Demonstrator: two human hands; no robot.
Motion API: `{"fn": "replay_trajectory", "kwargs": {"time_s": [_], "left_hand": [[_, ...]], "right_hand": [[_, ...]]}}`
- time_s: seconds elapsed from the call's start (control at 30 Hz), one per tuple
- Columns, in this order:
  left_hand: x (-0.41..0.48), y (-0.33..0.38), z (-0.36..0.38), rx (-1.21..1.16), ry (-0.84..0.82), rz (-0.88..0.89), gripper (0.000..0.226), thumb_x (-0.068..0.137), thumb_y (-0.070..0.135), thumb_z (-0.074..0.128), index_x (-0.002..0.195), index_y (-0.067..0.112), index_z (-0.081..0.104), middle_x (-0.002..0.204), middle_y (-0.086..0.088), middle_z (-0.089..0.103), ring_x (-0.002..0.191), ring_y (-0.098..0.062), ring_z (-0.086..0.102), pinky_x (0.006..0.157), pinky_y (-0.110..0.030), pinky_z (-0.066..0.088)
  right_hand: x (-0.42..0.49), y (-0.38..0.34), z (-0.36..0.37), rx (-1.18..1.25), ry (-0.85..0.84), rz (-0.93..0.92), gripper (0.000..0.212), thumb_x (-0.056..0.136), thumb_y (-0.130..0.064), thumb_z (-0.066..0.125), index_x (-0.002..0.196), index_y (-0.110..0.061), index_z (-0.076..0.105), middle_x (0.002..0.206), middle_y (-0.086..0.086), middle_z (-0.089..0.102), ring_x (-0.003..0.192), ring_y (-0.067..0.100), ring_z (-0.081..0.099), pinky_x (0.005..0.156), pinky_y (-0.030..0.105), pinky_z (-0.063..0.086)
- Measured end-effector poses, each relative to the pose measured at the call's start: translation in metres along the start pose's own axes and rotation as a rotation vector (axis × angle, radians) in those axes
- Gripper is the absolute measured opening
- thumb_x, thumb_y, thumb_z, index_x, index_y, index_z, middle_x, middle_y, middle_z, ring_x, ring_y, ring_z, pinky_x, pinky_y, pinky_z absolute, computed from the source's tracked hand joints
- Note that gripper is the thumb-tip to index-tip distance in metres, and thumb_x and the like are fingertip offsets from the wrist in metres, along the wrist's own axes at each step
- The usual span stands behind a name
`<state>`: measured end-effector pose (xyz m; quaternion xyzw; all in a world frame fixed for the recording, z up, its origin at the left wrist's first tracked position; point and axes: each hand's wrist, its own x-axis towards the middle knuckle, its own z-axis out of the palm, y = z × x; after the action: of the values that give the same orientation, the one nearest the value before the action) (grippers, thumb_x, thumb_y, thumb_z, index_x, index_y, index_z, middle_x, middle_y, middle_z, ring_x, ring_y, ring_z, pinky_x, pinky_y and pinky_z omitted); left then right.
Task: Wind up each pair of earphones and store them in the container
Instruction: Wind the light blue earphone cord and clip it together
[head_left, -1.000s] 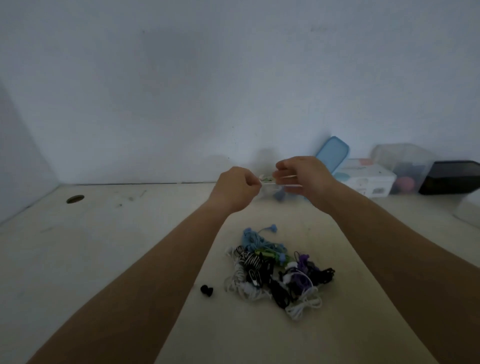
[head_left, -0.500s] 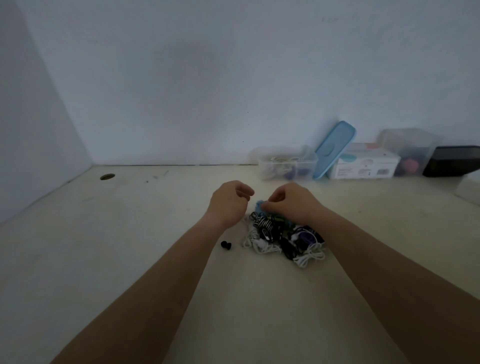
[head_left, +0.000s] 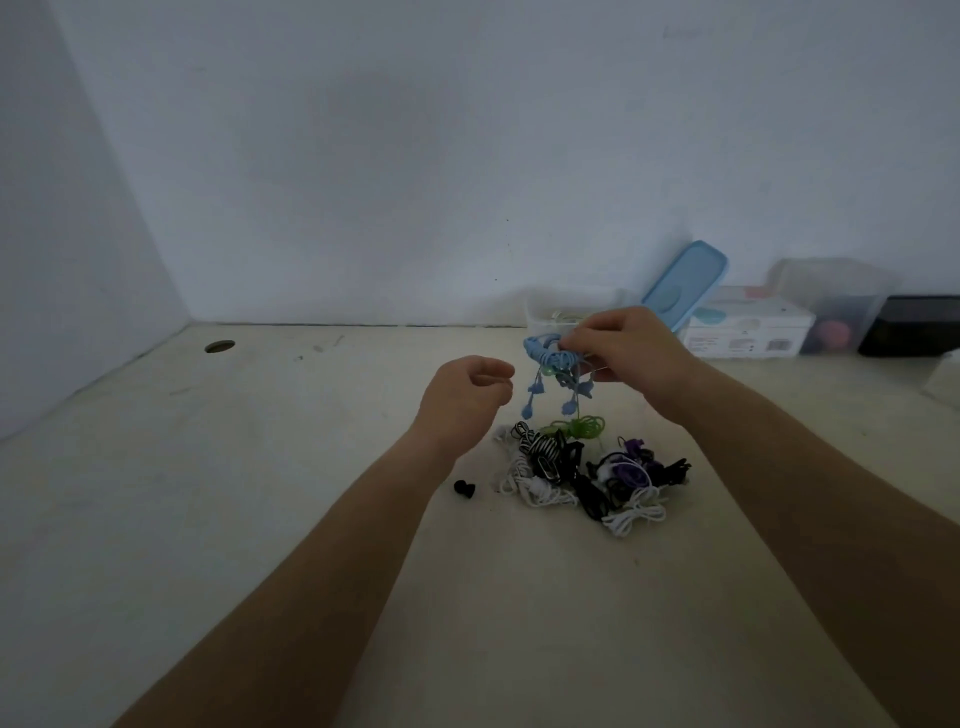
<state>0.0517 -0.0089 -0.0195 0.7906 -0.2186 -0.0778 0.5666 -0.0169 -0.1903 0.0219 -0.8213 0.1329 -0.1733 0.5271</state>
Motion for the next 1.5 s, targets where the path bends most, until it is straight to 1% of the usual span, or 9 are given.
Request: {"fn": "replay_trajectory", "kwargs": {"time_s": [0.1,0.2,0.33,0.43,0.77,0.97,1.17,1.33,1.5], "left_hand": [[0.0,0.006,0.008,0.028,-0.084,0.011,0.044,0.09,0.002,0.061,0.132,0.014,0.058,0.124,-0.004,0.066,0.108,-0.015,0.061,0.078,-0.021,0.046],[0.002,0.015,0.016,0.004,-0.172,0.024,0.057,0.086,0.001,0.067,0.139,0.015,0.051,0.132,-0.005,0.06,0.12,-0.02,0.055,0.092,-0.031,0.046],[0.002,0.023,0.026,-0.098,-0.226,0.111,0.035,0.087,-0.001,0.066,0.12,0.012,0.063,0.104,-0.008,0.073,0.088,-0.015,0.068,0.072,-0.022,0.056],[0.004,0.021,0.028,-0.102,-0.157,0.124,0.018,0.086,0.001,0.068,0.097,0.016,0.068,0.085,-0.01,0.074,0.07,-0.013,0.066,0.069,-0.026,0.056],[0.005,0.014,0.025,-0.112,-0.068,0.093,0.017,0.088,-0.002,0.062,0.09,0.011,0.073,0.08,-0.009,0.076,0.069,-0.015,0.066,0.062,-0.023,0.051],[0.0,0.017,0.023,-0.097,-0.056,0.074,0.014,0.086,-0.003,0.063,0.089,0.007,0.072,0.081,-0.009,0.075,0.064,-0.01,0.066,0.055,-0.014,0.047],[0.002,0.021,0.02,0.213,-0.134,0.109,0.015,0.084,0.01,0.068,0.081,0.024,0.073,0.084,0.001,0.074,0.073,-0.011,0.068,0.07,-0.023,0.052],[-0.003,0.022,0.015,0.49,-0.085,0.115,0.015,0.088,0.022,0.065,0.097,0.031,0.072,0.095,0.008,0.063,0.076,0.001,0.057,0.061,-0.015,0.042],[-0.016,0.022,0.006,0.707,-0.042,0.115,0.026,0.091,0.031,0.062,0.117,0.028,0.066,0.117,0.002,0.064,0.102,-0.017,0.061,0.088,-0.034,0.052]], "right_hand": [[-0.001,-0.007,-0.002,0.137,-0.012,0.029,0.009,0.09,-0.015,0.067,0.086,-0.01,0.073,0.082,0.009,0.072,0.066,0.014,0.066,0.074,0.031,0.056],[-0.001,-0.009,-0.003,0.175,0.0,0.031,0.009,0.091,-0.012,0.066,0.09,-0.006,0.073,0.087,0.013,0.074,0.07,0.017,0.068,0.074,0.029,0.058],[-0.005,-0.007,-0.006,0.172,-0.023,0.031,0.011,0.091,-0.013,0.066,0.093,-0.005,0.073,0.092,0.018,0.074,0.075,0.021,0.069,0.078,0.035,0.06],[-0.009,-0.002,-0.011,0.124,-0.021,0.029,0.01,0.091,-0.015,0.067,0.092,-0.008,0.074,0.088,0.014,0.075,0.071,0.02,0.071,0.078,0.036,0.059],[-0.013,0.012,-0.035,0.056,0.063,0.052,0.004,0.084,-0.011,0.074,0.087,-0.013,0.074,0.083,0.012,0.073,0.068,0.015,0.067,0.068,0.028,0.055],[-0.014,0.007,-0.04,0.195,0.118,0.064,0.005,0.091,-0.014,0.067,0.087,-0.014,0.07,0.081,0.007,0.07,0.066,0.018,0.066,0.067,0.029,0.051],[-0.019,-0.002,-0.035,0.334,0.058,0.102,0.01,0.095,-0.013,0.06,0.093,-0.009,0.069,0.079,0.008,0.069,0.065,0.019,0.066,0.061,0.03,0.054],[-0.025,-0.012,-0.027,0.446,-0.007,0.124,0.01,0.095,-0.013,0.06,0.092,-0.009,0.068,0.078,0.007,0.069,0.063,0.018,0.067,0.059,0.029,0.055],[-0.033,-0.021,-0.019,0.476,-0.063,0.131,0.011,0.096,-0.012,0.059,0.091,-0.009,0.069,0.083,0.01,0.069,0.063,0.019,0.068,0.06,0.029,0.057]]}}
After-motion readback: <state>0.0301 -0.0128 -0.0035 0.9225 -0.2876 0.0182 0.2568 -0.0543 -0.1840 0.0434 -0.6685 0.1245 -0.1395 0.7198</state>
